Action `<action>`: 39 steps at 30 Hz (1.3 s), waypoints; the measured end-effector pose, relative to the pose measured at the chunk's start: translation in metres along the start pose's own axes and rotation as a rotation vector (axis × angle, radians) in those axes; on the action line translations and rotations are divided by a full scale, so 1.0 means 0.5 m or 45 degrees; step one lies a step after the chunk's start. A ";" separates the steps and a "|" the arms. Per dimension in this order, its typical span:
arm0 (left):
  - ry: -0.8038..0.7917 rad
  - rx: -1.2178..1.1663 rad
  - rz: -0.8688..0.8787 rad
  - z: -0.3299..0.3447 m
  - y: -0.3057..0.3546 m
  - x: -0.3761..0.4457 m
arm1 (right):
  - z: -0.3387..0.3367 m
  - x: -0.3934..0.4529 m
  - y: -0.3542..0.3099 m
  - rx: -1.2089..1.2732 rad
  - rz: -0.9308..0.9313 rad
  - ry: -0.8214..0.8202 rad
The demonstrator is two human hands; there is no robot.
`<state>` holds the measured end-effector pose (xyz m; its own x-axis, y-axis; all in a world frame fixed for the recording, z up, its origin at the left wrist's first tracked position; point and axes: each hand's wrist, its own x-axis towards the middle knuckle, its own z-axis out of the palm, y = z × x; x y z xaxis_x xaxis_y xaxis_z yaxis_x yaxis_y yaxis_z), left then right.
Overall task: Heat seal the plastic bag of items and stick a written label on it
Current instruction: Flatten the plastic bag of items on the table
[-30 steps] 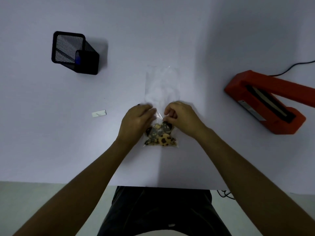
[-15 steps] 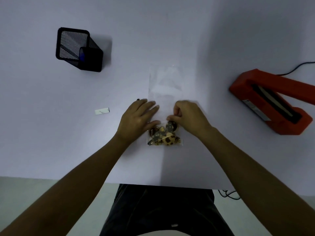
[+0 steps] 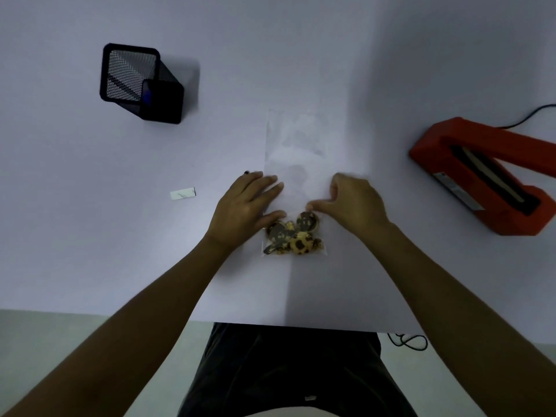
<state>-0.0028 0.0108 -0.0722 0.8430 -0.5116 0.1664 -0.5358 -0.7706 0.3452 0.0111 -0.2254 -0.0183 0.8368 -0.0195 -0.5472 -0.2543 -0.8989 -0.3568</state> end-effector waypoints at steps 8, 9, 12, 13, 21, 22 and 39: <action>-0.018 -0.009 -0.006 0.001 0.001 0.001 | -0.007 0.000 0.033 0.129 0.075 -0.007; -0.023 0.020 -0.013 -0.003 0.003 0.001 | -0.004 0.000 0.034 0.153 0.075 -0.007; -0.012 0.127 -0.064 -0.014 0.030 0.010 | 0.003 -0.001 0.032 0.186 0.090 0.002; -0.011 0.135 -0.070 -0.013 0.045 0.020 | 0.004 0.000 0.031 0.191 0.098 0.002; -0.397 0.176 0.064 0.026 0.048 0.099 | -0.006 -0.001 0.021 0.091 0.157 -0.032; -0.422 0.189 0.100 0.023 0.032 0.100 | -0.006 -0.002 0.020 0.089 0.168 -0.039; -0.713 0.271 0.062 -0.048 -0.103 0.114 | -0.008 0.011 -0.071 -0.036 -0.168 0.475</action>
<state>0.0738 0.0304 -0.0585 0.6941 -0.6264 -0.3548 -0.6201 -0.7706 0.1474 0.0264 -0.1954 -0.0056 0.9814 -0.0557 -0.1836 -0.1234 -0.9160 -0.3818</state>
